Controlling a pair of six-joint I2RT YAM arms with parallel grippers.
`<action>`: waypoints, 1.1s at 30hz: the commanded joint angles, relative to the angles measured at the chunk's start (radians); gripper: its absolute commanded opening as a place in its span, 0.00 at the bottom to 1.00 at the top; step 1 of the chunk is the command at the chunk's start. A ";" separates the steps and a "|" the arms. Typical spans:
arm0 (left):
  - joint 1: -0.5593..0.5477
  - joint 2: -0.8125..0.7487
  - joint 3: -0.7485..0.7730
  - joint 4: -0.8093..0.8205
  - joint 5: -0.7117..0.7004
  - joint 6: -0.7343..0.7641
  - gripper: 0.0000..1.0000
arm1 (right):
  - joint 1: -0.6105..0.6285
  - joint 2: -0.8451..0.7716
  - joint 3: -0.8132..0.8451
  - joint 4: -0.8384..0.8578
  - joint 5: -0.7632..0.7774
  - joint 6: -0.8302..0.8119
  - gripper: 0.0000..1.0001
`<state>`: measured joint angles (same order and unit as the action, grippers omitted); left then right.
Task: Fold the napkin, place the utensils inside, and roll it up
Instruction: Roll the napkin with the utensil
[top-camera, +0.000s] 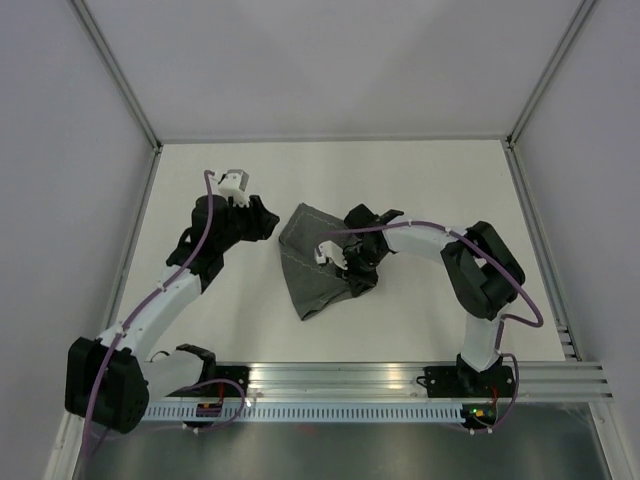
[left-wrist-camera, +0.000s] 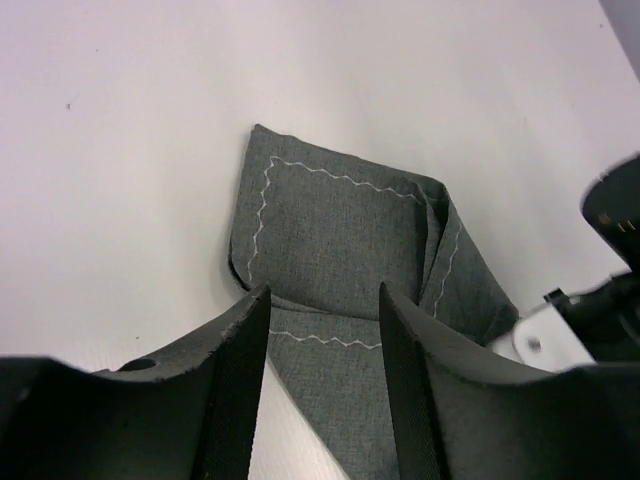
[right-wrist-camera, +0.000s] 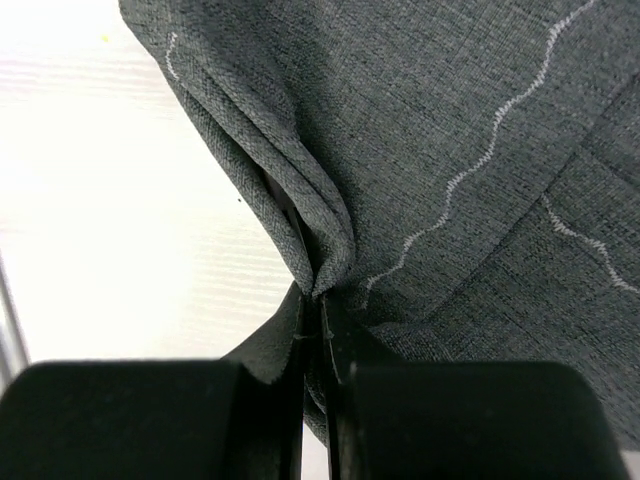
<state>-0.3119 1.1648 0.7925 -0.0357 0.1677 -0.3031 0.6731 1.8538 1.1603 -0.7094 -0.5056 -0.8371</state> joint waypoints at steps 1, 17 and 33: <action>-0.019 -0.112 -0.111 0.233 0.001 0.042 0.54 | -0.067 0.139 0.028 -0.200 -0.174 -0.068 0.01; -0.429 -0.226 -0.288 0.296 -0.309 0.265 0.57 | -0.139 0.396 0.262 -0.410 -0.240 -0.138 0.01; -0.722 0.076 -0.173 0.201 -0.274 0.441 0.69 | -0.182 0.470 0.322 -0.458 -0.263 -0.122 0.00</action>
<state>-1.0115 1.1740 0.5545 0.1905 -0.1299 0.0692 0.4965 2.2627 1.4853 -1.2694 -0.8871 -0.8860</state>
